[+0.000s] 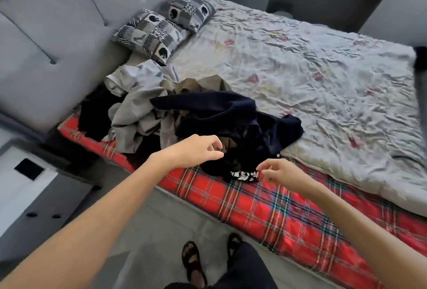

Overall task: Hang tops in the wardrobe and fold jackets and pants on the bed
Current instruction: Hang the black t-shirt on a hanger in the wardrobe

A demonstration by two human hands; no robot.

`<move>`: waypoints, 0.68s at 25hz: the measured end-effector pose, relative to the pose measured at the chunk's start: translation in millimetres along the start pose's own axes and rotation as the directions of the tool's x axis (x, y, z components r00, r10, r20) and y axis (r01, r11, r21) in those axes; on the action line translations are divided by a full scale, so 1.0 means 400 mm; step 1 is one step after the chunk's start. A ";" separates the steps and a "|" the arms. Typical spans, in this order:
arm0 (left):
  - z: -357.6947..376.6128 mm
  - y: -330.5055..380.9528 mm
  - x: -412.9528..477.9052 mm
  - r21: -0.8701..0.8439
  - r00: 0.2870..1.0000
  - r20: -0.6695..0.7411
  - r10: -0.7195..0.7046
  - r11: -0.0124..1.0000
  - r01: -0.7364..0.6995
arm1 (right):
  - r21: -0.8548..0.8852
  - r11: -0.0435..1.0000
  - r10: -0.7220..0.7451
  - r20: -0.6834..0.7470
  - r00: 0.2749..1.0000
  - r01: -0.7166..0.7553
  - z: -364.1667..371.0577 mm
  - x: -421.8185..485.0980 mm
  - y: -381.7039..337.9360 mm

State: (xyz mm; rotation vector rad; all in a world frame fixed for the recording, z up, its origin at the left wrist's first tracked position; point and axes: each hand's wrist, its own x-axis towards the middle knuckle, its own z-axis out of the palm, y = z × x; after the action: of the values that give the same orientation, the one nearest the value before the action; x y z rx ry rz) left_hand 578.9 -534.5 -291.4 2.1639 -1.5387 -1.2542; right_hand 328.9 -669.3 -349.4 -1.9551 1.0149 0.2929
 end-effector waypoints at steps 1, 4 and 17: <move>0.013 0.015 0.052 -0.006 0.999 0.035 0.001 1.000 -0.001 | 0.042 0.998 0.057 -0.011 0.998 -0.056 -0.012 0.018 0.066; 0.054 0.017 0.193 -0.034 0.995 0.088 -0.055 0.998 0.058 | 0.075 0.978 0.196 0.004 0.981 -0.195 -0.036 0.146 0.254; 0.146 -0.171 0.436 -0.238 0.885 0.016 -0.465 0.858 0.455 | -0.469 0.878 0.065 0.326 0.943 0.101 0.285 0.732 0.334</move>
State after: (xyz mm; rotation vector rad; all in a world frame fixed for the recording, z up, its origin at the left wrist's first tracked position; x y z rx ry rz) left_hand 599.2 -635.8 -458.0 2.4539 -0.8151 -1.4233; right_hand 435.4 -773.1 -656.6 -2.2477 0.7415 0.9095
